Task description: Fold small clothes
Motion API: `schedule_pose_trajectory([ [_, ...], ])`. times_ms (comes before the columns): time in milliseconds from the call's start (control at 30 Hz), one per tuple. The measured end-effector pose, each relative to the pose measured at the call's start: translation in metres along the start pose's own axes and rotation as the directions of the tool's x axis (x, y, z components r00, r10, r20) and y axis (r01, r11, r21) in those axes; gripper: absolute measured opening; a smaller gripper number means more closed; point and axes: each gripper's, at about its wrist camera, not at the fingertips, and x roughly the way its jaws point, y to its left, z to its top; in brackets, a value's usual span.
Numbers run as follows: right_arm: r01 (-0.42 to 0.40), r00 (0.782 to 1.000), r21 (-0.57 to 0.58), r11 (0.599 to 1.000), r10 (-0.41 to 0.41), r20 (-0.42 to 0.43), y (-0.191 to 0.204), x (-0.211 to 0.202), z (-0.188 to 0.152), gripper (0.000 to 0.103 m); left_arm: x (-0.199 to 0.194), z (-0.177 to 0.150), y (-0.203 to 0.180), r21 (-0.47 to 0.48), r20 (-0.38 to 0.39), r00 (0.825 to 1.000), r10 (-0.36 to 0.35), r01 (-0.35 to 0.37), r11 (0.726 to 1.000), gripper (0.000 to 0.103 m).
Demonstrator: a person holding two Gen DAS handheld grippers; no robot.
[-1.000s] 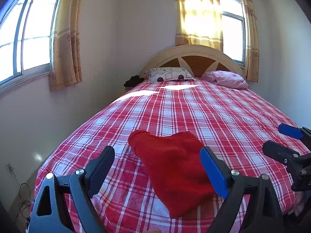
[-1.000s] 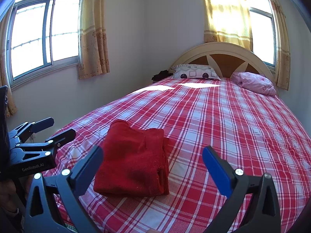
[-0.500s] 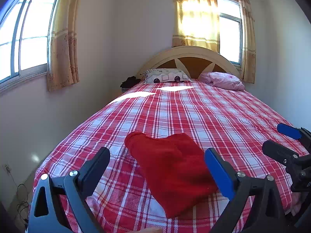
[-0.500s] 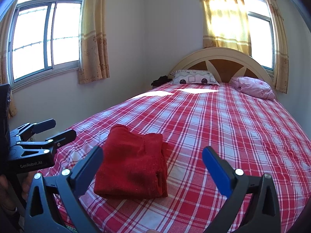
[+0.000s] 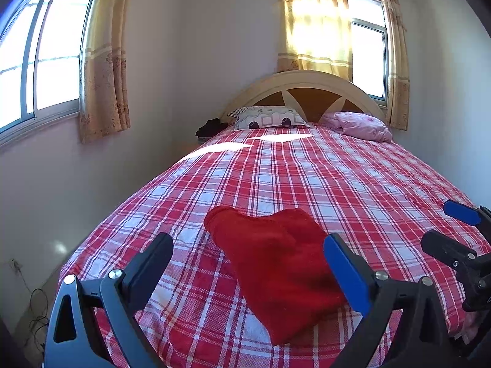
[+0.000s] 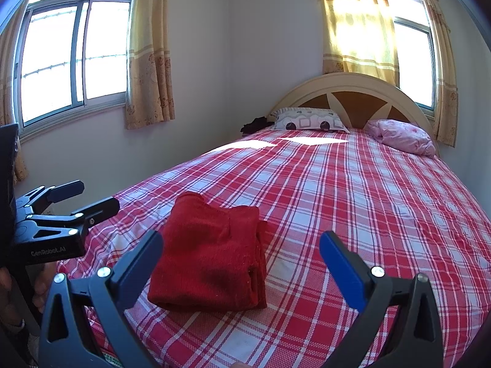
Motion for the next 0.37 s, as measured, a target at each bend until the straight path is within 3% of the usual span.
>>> schedule_pose_trajectory([
  [367,0.002,1.0,0.004,1.0,-0.002,-0.01,-0.001,0.001,-0.006,0.103,0.007,-0.006,0.01,0.0,0.015,1.0,0.023,-0.023,1.0,0.099],
])
